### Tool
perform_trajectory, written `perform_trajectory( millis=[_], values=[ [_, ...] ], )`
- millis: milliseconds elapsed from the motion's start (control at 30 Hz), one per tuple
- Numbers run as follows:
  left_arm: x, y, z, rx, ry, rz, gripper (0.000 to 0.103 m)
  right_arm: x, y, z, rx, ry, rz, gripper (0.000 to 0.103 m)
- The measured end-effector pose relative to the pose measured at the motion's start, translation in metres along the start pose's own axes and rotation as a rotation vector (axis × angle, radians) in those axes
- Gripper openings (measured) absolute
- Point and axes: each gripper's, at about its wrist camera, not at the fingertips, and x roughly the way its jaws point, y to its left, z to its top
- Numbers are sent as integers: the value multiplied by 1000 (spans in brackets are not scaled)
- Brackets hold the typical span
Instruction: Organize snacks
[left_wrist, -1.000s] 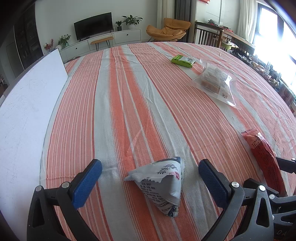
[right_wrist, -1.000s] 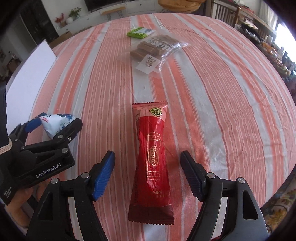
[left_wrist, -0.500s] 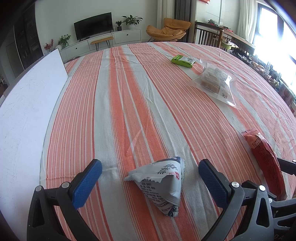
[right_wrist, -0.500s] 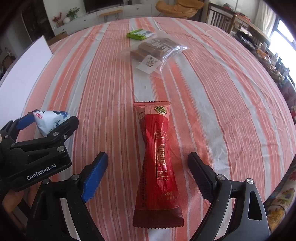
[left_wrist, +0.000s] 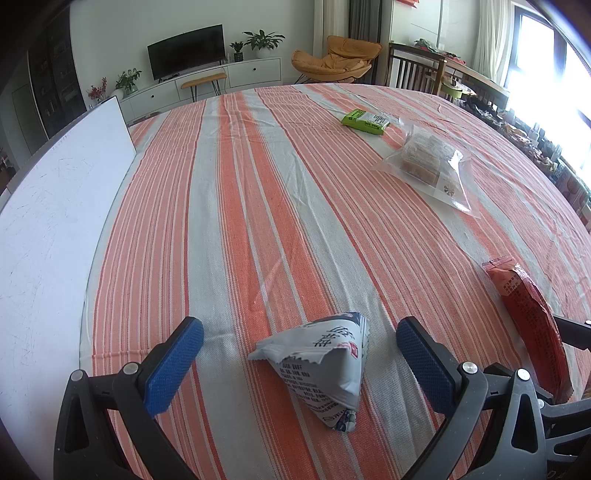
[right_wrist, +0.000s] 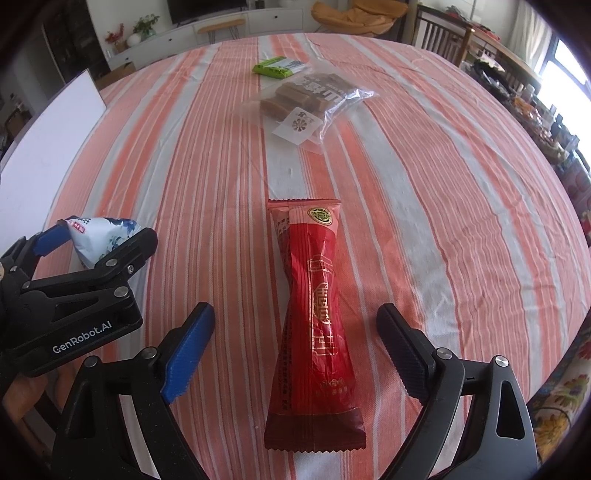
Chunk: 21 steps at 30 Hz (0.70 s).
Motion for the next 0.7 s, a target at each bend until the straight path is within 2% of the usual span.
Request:
perform_trajectory(
  millis=[700],
  values=[
    [0,0,0,0,0,0,103,-4,0,-5,-8,-2,5,93]
  ],
)
